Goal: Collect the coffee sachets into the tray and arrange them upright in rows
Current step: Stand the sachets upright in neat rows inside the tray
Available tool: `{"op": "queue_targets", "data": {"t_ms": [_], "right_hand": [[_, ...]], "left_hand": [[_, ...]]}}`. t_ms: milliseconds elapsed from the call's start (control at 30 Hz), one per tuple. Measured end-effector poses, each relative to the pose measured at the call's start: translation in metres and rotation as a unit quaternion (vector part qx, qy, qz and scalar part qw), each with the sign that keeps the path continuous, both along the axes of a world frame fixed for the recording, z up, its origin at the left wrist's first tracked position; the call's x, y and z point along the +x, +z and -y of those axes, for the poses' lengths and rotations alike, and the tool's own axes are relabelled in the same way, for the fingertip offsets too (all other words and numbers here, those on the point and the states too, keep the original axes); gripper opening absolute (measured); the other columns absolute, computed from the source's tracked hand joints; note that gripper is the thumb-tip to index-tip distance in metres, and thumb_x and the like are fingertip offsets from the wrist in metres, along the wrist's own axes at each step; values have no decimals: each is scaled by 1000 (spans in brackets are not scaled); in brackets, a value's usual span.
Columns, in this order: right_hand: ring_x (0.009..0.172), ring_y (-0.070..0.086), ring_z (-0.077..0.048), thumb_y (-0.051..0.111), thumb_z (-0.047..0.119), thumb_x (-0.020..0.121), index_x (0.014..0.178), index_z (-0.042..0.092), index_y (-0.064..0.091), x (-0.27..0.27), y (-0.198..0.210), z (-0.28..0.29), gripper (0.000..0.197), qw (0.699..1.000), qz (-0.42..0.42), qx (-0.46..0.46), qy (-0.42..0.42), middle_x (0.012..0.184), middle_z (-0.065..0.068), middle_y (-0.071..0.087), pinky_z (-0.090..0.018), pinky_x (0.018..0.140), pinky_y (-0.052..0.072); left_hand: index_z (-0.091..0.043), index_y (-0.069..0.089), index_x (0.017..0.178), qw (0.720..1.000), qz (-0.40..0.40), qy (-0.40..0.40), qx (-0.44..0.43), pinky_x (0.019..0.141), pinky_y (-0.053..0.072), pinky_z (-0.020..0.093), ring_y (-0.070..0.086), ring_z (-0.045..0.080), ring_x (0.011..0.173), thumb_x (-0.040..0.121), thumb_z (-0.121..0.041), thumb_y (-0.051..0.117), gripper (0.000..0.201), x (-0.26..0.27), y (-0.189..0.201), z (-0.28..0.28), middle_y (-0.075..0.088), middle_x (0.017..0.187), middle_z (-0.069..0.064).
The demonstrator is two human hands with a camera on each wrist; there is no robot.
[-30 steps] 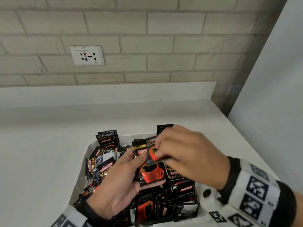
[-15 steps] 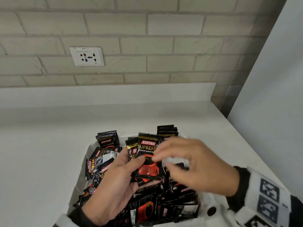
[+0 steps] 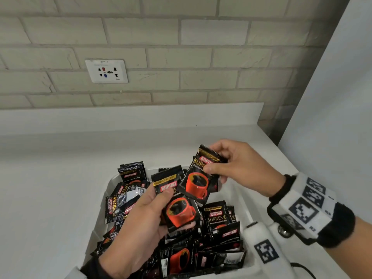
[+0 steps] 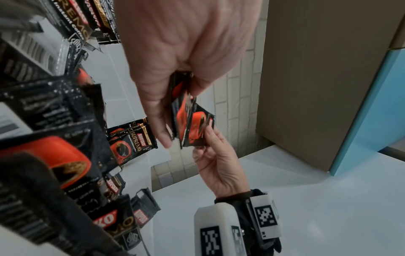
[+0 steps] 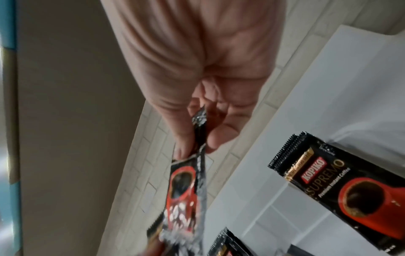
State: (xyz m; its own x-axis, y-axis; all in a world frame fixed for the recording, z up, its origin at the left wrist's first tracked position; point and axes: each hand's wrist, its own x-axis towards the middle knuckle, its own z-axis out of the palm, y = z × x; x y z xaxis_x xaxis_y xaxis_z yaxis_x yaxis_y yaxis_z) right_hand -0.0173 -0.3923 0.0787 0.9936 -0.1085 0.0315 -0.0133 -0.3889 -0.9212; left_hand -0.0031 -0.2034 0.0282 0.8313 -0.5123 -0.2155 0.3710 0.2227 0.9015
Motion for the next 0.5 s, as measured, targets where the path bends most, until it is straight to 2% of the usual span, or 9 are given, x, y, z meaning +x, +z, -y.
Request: {"op": "queue_targets", "data": {"t_ms": [67, 133, 200, 300, 333, 367, 433, 500], "right_hand": [[65, 55, -27, 70, 3, 75, 88, 20, 58, -1, 5, 2, 25, 998, -12, 29, 48, 81, -2, 67, -24, 51, 47], [67, 58, -20, 70, 3, 75, 95, 25, 57, -3, 8, -1, 32, 992, -43, 23, 117, 86, -4, 68, -20, 51, 47], [68, 59, -13, 72, 6, 74, 99, 32, 55, -2, 7, -6, 40, 987, -58, -14, 149, 92, -6, 69, -18, 55, 48], [76, 61, -5, 75, 13, 73, 107, 34, 56, 1, 1, -11, 44, 987, -58, -66, 134, 93, 4, 66, -21, 75, 51], [75, 59, 2, 76, 16, 72, 110, 31, 58, 1, -1, -12, 45, 987, -55, -84, 128, 93, 8, 63, -22, 79, 50], [73, 56, 8, 77, 19, 72, 110, 30, 60, 1, -3, -13, 43, 986, -52, -101, 122, 92, 11, 61, -21, 78, 48], [63, 51, 12, 78, 22, 71, 95, 32, 62, 1, -3, -15, 31, 986, -46, -113, 111, 86, 15, 57, -14, 68, 41], [65, 52, 3, 79, 20, 69, 78, 31, 59, 1, -1, -15, 24, 988, -44, -110, 104, 83, 12, 57, -19, 66, 44]], "left_hand": [[-12, 60, 95, 1000, 20, 13, 19, 53, 59, 34, 69, 16, 59, 92, -6, 47, 15, 3, -1, 0, 73, 74, 5], [-13, 61, 99, 997, 57, 24, 38, 51, 57, 31, 70, 17, 64, 83, -7, 56, 18, 4, 0, 2, 74, 81, 5], [-15, 62, 99, 994, 92, 29, 47, 50, 55, 28, 70, 17, 67, 68, -11, 63, 31, 5, 1, 4, 75, 84, 5], [-24, 68, 89, 990, 123, 43, 56, 58, 55, 30, 71, 18, 72, 61, -12, 67, 30, 5, 2, 5, 75, 85, 3], [-26, 70, 86, 989, 126, 51, 58, 62, 55, 34, 72, 20, 74, 61, -12, 69, 28, 5, 1, 5, 75, 86, 4], [-27, 71, 83, 988, 130, 57, 63, 65, 54, 37, 72, 21, 76, 61, -13, 69, 26, 6, 0, 4, 75, 87, 4], [-29, 72, 80, 986, 137, 59, 69, 63, 55, 36, 72, 21, 73, 61, -16, 69, 23, 6, -2, 3, 75, 85, 4], [-26, 71, 79, 988, 131, 57, 60, 55, 56, 28, 71, 17, 68, 63, -17, 66, 19, 6, -3, 4, 75, 81, 3]]}}
